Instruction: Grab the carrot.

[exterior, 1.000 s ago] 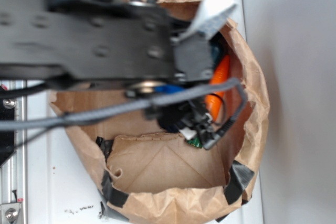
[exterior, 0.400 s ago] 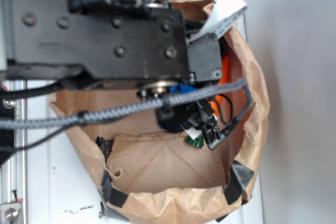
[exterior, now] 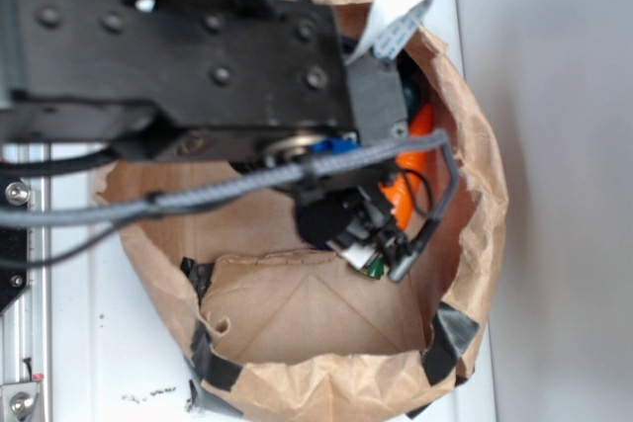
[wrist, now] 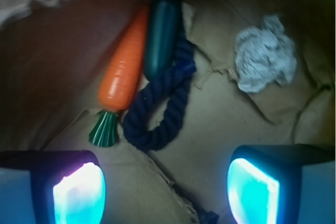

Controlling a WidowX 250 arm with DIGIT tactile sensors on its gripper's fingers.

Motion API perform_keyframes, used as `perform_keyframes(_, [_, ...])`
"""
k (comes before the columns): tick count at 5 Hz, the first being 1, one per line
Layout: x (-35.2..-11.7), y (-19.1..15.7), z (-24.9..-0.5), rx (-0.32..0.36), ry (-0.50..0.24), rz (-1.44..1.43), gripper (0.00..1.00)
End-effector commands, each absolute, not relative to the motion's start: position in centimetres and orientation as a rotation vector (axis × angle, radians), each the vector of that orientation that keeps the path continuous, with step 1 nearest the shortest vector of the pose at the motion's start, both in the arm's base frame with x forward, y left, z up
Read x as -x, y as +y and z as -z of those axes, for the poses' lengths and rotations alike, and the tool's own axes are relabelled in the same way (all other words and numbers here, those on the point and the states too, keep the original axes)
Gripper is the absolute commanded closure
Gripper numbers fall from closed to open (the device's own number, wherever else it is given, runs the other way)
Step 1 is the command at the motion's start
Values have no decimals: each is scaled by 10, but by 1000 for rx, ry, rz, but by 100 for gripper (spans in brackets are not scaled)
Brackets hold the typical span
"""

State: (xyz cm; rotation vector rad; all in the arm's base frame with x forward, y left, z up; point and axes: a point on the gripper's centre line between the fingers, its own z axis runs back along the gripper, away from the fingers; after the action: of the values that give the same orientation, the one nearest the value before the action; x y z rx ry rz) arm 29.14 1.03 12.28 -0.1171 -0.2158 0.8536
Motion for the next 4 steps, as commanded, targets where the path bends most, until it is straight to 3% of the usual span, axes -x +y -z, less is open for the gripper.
perform_keyframes(1, [-305,-10,-105,70,-261,-1082,0])
perform_keyframes(3, [-320,-25,-81,83,-262,-1060,0])
perform_keyframes(4, [-328,-27,-64,58,-238,-1089,0])
